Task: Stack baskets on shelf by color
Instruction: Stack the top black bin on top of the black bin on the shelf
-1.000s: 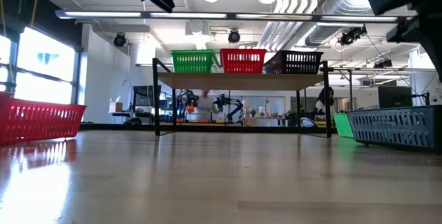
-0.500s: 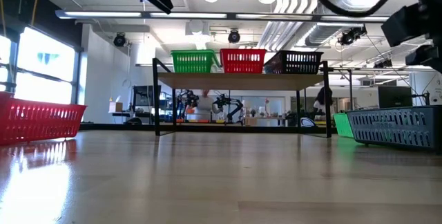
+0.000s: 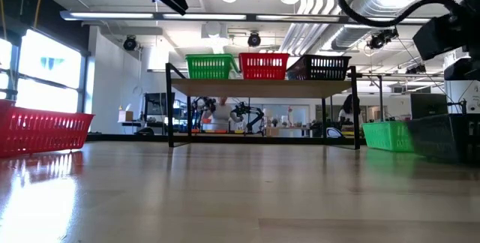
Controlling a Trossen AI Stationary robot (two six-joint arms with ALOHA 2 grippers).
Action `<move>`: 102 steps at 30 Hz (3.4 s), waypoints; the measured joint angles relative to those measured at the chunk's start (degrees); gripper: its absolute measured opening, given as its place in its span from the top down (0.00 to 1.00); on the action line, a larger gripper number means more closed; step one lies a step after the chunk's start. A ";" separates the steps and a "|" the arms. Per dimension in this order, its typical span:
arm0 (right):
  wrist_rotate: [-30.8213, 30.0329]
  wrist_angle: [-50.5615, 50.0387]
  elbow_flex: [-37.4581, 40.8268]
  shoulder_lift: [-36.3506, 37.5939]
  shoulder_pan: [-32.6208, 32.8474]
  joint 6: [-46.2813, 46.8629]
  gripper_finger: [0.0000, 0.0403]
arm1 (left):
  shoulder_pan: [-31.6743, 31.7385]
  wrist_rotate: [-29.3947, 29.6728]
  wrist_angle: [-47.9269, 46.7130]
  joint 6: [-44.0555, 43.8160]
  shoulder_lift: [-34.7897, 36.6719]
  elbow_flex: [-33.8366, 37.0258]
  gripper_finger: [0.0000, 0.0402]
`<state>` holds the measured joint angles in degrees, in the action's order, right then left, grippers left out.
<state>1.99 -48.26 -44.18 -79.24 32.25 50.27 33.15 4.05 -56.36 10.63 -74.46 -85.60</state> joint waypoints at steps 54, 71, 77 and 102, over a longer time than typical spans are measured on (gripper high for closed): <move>-29.88 -21.01 -51.50 0.04 -35.42 -61.44 1.00 | 0.02 1.09 0.07 -3.85 -0.15 0.02 0.53; -17.81 -30.16 -52.11 -5.68 -51.33 -78.77 1.00 | 0.04 1.23 0.10 -8.99 -0.33 0.04 0.53; -17.82 -34.75 -52.09 -9.58 -51.40 -78.32 1.00 | 0.07 1.53 0.11 -9.19 -0.33 0.04 0.53; -17.84 -34.76 -52.06 -12.72 -51.39 -70.69 0.95 | 0.07 1.73 0.09 -10.49 -0.33 0.04 0.53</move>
<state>-15.85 -83.02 -96.25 -91.96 -19.14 -20.42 33.21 5.78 -56.27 0.14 -74.78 -85.56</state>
